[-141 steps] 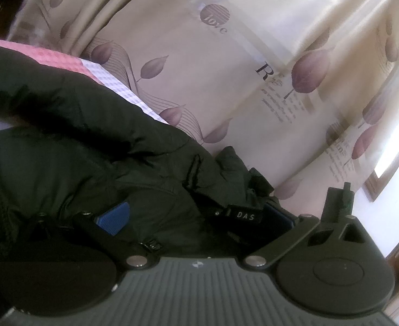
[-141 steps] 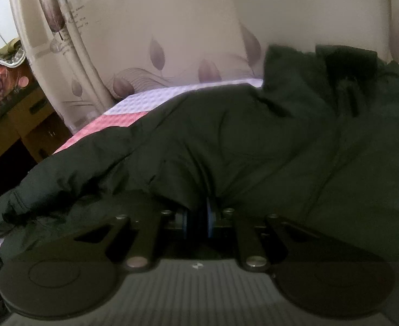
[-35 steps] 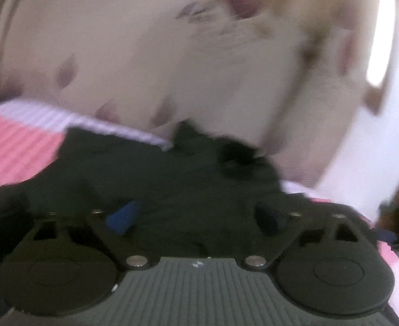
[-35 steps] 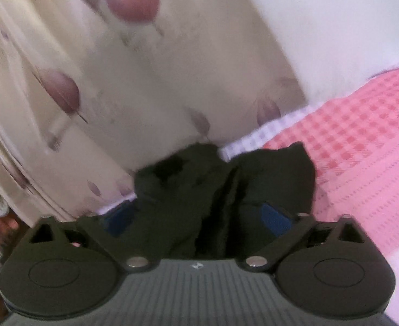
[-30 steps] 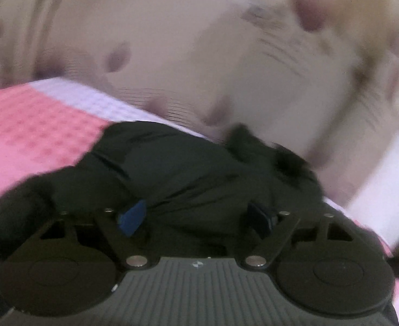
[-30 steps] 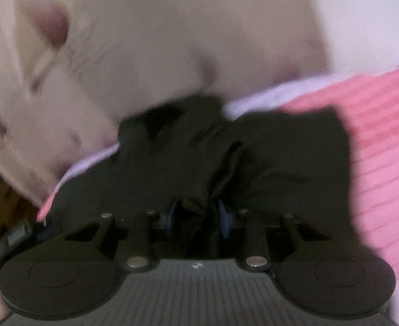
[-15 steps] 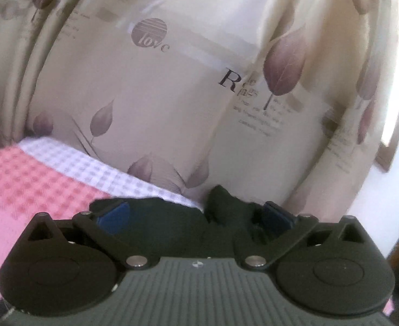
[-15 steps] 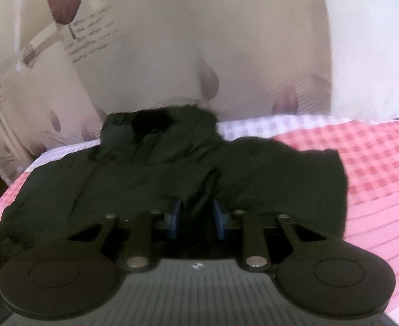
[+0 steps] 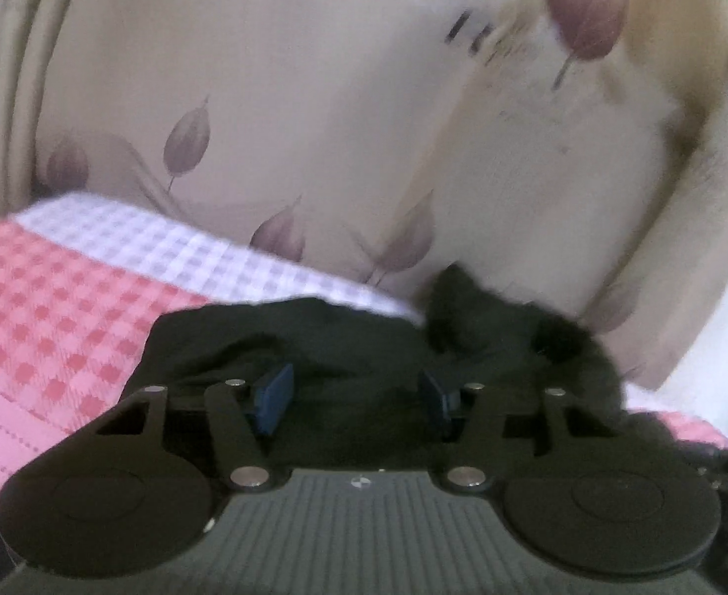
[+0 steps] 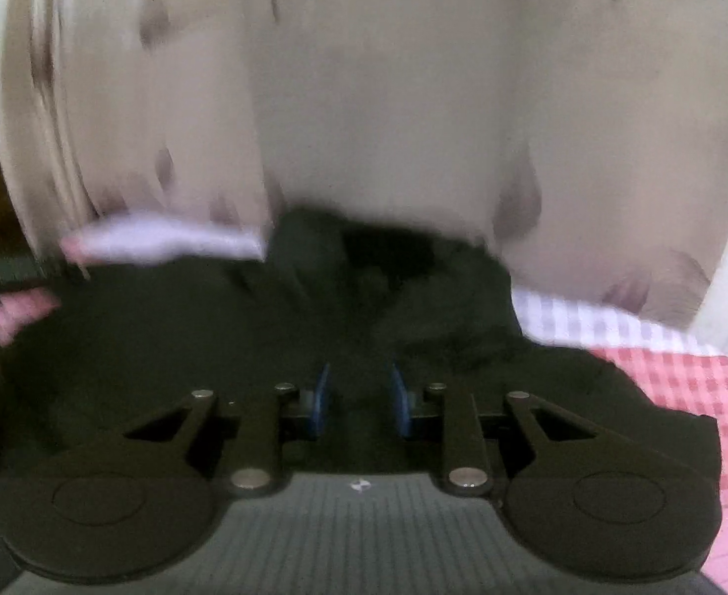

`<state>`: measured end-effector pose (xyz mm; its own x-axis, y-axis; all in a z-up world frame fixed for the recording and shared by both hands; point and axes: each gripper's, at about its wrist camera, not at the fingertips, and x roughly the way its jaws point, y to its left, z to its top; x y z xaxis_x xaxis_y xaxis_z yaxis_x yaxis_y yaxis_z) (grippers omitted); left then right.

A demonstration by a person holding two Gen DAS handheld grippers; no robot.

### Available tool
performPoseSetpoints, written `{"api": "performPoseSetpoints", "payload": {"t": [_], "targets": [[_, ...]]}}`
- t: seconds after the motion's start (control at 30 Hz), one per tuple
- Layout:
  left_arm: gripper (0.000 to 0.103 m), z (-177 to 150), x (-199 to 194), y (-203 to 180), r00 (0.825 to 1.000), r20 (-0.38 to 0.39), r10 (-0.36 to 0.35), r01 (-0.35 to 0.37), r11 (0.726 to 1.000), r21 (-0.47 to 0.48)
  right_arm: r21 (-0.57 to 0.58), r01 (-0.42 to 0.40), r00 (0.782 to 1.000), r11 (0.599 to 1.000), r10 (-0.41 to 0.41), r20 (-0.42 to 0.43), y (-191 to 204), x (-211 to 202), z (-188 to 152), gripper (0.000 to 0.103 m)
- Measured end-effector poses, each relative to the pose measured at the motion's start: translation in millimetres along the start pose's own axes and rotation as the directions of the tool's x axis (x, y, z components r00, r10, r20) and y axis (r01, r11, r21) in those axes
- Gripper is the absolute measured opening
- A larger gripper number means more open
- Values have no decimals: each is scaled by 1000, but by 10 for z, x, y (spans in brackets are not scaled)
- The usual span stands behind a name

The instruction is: Fold large clothes

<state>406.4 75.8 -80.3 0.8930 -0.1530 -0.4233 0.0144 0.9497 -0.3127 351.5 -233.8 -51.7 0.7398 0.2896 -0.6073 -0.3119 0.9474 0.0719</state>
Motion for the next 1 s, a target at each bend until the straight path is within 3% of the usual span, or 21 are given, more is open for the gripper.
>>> {"api": "performPoseSetpoints", "payload": {"t": [0.1,0.2,0.37,0.57,0.77,1.0], "targets": [[55,-69,184,170,999,-30,24,-24,999,-26,-28,27,999,999,-28,-43,-63,221,-184,22],[56,-100,295,356,998,-64,-3,-3,995,-96,40,-18,1000,999,19,-22,-194,302,-334,22],[55,-118,313,445,997,-78,-13,3,991,-131,89,-46,999,995,47,-9,-264,310,-401,22],[41,-128,322,600,997,-72,-10,-6,973,-229,92,-53,999,994,54,-9,-286,316,-392,22],[41,-116,314,521,997,-80,19,-34,983,-182,69,-34,999,997,35,-16,-250,326,-390,22],[41,-118,316,345,991,-85,103,-108,992,-59,87,-41,999,995,42,-15,-275,295,-368,23]]}}
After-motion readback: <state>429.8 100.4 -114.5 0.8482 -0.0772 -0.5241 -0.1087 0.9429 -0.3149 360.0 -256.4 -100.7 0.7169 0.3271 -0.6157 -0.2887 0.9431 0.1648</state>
